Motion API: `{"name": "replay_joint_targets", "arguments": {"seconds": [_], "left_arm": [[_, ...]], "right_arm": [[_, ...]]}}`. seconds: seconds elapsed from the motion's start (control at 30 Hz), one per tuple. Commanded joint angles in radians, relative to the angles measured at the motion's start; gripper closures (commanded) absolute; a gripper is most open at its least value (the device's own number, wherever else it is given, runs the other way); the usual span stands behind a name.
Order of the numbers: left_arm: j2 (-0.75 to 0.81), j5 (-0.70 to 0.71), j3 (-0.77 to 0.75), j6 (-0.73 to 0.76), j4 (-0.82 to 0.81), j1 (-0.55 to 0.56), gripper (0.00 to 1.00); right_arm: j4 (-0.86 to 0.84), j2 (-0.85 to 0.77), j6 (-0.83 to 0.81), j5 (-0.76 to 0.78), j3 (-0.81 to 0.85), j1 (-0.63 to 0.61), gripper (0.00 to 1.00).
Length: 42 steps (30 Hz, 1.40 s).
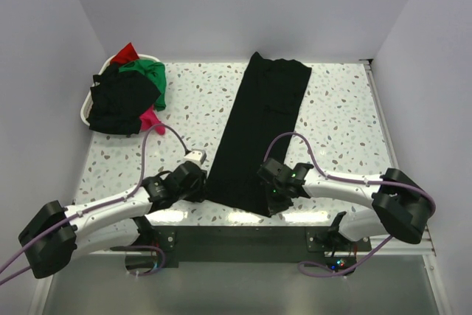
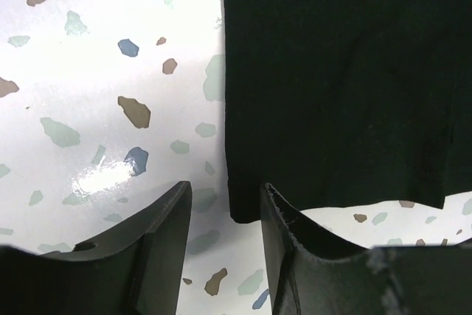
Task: Fold and stack the t-shirts
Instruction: Fold the tshirt
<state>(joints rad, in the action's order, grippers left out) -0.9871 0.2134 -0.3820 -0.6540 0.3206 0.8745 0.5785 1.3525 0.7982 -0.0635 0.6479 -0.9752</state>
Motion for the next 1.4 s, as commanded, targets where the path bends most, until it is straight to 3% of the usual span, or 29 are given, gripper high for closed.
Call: {"name": "replay_joint_targets", "arguments": {"seconds": [0.0, 0.27, 0.67, 0.9, 1.2, 1.37], "left_arm": [[-0.001, 0.001, -0.034, -0.012, 0.002, 0.007, 0.54], [-0.016, -0.049, -0.011, 0.01, -0.04, 0.007, 0.67], [-0.036, -0.109, 0.005, 0.03, -0.077, 0.008, 0.74], [-0.051, -0.128, 0.023, 0.037, -0.132, 0.008, 1.0], [-0.025, -0.029, 0.017, 0.05, -0.304, 0.009, 1.0], [-0.076, -0.008, -0.023, 0.08, -0.411, 0.008, 1.0]], "right_arm": [[0.032, -0.007, 0.012, 0.057, -0.021, -0.002, 0.94], [0.026, -0.007, 0.019, 0.06, -0.027, -0.003, 0.95], [0.023, -0.016, 0.029, 0.06, -0.025, -0.003, 0.97], [0.024, -0.053, 0.039, 0.085, -0.024, -0.003, 1.0], [0.08, -0.139, 0.05, 0.157, 0.01, -0.002, 1.0], [0.132, -0.156, 0.03, 0.273, 0.074, 0.0, 1.0]]}}
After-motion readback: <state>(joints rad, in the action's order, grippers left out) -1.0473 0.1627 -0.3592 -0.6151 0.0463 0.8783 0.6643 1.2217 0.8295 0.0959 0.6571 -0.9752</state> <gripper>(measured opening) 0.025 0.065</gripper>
